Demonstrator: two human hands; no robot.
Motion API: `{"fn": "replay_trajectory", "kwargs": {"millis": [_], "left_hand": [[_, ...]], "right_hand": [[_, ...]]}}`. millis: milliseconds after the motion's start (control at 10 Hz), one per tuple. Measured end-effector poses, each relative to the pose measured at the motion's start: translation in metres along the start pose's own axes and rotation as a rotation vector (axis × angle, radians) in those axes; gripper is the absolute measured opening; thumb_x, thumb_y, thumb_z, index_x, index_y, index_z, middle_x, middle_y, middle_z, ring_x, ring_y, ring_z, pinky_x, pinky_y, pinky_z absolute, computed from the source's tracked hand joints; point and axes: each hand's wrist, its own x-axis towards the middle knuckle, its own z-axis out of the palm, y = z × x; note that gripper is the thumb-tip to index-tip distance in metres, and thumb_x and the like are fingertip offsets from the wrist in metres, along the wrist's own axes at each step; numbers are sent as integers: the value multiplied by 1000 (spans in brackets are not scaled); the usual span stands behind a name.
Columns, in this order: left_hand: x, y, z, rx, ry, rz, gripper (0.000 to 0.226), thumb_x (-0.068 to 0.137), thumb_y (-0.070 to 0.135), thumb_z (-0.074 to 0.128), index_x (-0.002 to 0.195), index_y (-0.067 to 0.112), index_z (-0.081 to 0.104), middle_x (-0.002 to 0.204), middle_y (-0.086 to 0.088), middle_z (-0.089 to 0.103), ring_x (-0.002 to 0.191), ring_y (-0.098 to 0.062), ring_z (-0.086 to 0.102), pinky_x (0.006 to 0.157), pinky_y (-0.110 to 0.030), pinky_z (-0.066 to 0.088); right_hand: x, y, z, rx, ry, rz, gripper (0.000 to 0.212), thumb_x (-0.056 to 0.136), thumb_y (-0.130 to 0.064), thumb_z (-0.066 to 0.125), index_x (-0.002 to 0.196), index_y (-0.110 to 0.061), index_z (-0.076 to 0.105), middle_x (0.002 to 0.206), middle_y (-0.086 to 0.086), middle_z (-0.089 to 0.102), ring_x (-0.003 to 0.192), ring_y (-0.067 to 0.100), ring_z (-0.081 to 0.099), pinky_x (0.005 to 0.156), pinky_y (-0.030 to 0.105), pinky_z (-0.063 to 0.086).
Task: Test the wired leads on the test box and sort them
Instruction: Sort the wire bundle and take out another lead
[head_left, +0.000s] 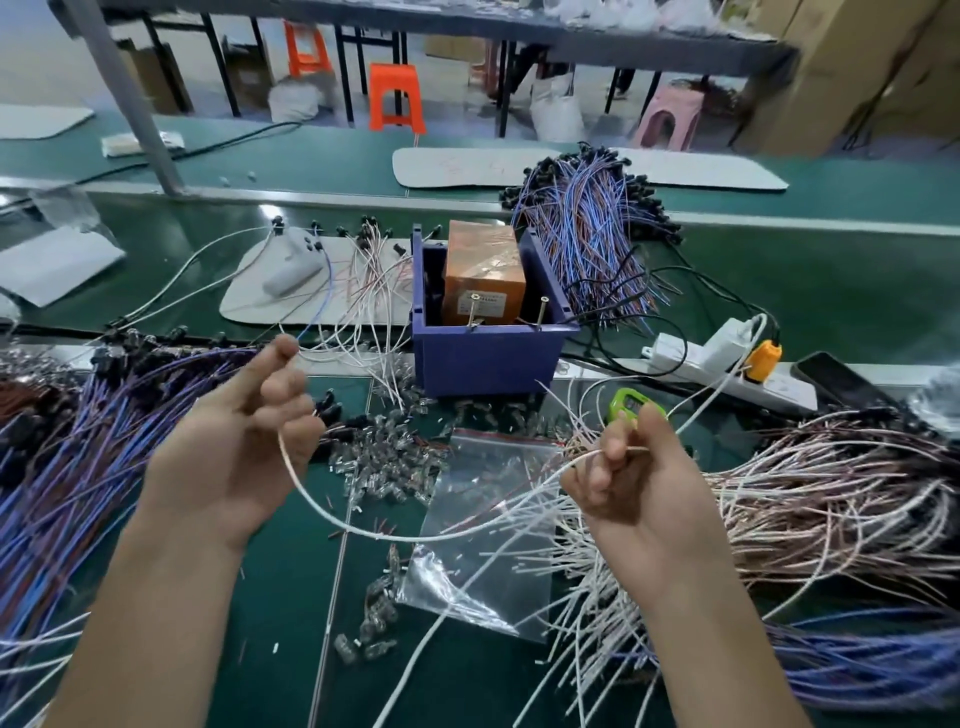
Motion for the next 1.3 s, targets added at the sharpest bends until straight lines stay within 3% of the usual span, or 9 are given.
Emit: {"fn": "replay_trajectory", "kwargs": {"millis": [100,200,300,400,600,800,1000,1100,1300], "left_hand": [[-9,-5,19,93,-35,-11,20,93,21,57,90,15,75,48,10,29,41,-5,21,40,-17,22],[-15,-19,41,519,-93,-14,24,98,17,60,105,25,81,50,11,39,43,-5,29,41,-14,28],[-21,-36,61,721,-191,15,27,100,15,63,105,35,81,54,17,55,48,2,42,49,-9,38],[-25,-48,73,828,-239,22,23,98,19,68,102,37,81,51,18,55,43,-1,37,45,-12,33],[-22,-55,66,867,-198,9,14,93,33,75,81,36,83,47,13,47,46,-5,33,46,-17,30],[-20,-59,57,913,-308,-47,8,85,39,83,84,31,82,65,7,68,60,-5,52,59,-20,44],[-19,-57,53,767,-291,-48,19,74,44,81,81,26,83,67,1,71,55,-7,49,53,-16,42],[-19,-58,54,646,-251,-62,8,89,15,78,86,21,83,82,-11,79,50,-13,48,49,-18,43],[-18,-64,54,686,8,61,19,85,13,81,80,31,83,71,-5,76,50,-10,52,53,-21,43]], "right_hand": [[-4,0,1,-2,20,11,53,91,-49,54,52,-14,49,47,9,37,46,21,34,76,40,47],[-4,1,2,34,21,-5,58,98,-47,49,51,-14,43,48,10,30,46,22,29,65,36,44],[-4,2,4,74,0,-23,59,105,-42,43,53,-15,40,48,9,29,48,22,26,60,34,38],[-4,2,3,109,-1,-45,56,102,-38,45,52,-15,41,48,8,31,47,21,27,59,34,36],[-6,-2,-5,108,9,-56,53,101,-38,46,53,-14,40,48,9,31,47,22,27,57,33,36],[-3,-4,-11,144,-6,-45,47,95,-38,51,54,-14,44,49,9,34,49,21,25,56,32,39],[-2,-6,-14,261,26,16,55,104,-38,44,55,-13,49,49,7,37,46,19,34,57,32,51],[-3,-6,-12,294,34,16,55,105,-37,43,56,-13,50,49,7,37,47,19,34,56,32,50],[-6,-2,-12,77,152,-4,42,103,-28,48,71,-9,69,54,4,34,50,17,30,65,31,41]]}}
